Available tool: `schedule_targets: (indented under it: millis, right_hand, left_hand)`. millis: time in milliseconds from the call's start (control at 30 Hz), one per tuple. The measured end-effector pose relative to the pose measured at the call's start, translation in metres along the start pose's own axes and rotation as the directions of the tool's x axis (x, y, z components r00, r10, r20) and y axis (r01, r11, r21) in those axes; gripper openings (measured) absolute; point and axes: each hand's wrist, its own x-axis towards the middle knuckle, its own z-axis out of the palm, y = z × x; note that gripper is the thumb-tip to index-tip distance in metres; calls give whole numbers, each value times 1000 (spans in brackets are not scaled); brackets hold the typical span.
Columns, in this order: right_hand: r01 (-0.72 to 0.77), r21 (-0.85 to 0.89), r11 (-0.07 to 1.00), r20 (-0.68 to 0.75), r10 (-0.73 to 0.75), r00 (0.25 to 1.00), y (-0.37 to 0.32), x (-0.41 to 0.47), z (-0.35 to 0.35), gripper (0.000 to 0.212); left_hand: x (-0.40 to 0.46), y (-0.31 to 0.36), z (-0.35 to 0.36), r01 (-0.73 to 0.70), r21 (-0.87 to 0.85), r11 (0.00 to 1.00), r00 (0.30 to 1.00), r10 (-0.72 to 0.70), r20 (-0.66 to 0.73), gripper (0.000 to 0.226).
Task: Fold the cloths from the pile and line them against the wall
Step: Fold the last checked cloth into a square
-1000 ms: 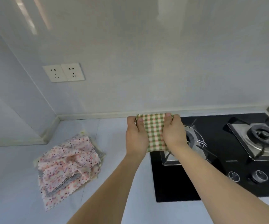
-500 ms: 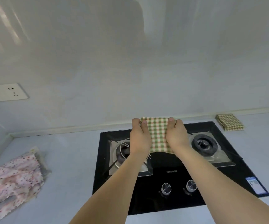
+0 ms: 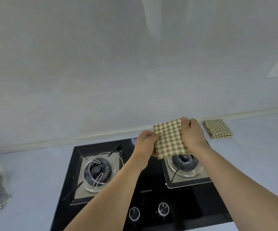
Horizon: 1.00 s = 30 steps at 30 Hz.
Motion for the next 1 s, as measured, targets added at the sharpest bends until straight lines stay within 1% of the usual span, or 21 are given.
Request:
schedule_targets:
  millis: [67,133,167,233,300,333,433,500,667,733,867,1000]
  right_hand:
    - [-77,20,997,22,77,997,20,24,-27,50]
    - [-178,67,982,83,172,982,46,51,-53,55]
    - [-224,94,970,127,212,969,60,65,-65,53]
    - [-337,135,932,230,301,925,88,91,-93,41]
    - [-426,120,897,302,376,876,111,114,-120,33]
    - [-443,102,891,317,393,863,122,127,-132,31]
    - [-458,96,884,333,406,851,150,173,-158,28]
    - [-466,79,881,315,422,850,169,206,-166,27]
    - [-417,34,908,256,396,882,203,280,-160,35]
    - [-402,8,916,253,387,887,216,298,-157,36]
    - [-384,-22,923,236,378,895,236,321,-154,27]
    - [-342,-84,936,256,352,900,247,328,-149,33]
  left_hand:
    - [16,-4,37,28,88,996,999,-30,15,9]
    - [35,-10,74,42,174,984,999,-42,-4,10]
    - [45,-13,94,45,197,979,999,-43,-16,10]
    - [64,-22,133,53,230,972,998,-47,-28,9]
    - [83,-31,172,68,255,965,997,-60,-39,9]
    - [94,-35,190,74,263,962,997,-63,-48,11]
    - [130,-38,237,82,275,958,996,-66,-67,11]
    - [156,-39,264,92,251,964,994,-75,-76,10]
    - [221,-56,312,91,251,964,991,-64,-114,6]
    - [239,-68,325,98,273,957,989,-64,-131,6]
    - [262,-82,339,93,276,957,986,-50,-158,6]
    - [276,-90,343,95,354,931,986,-39,-162,8]
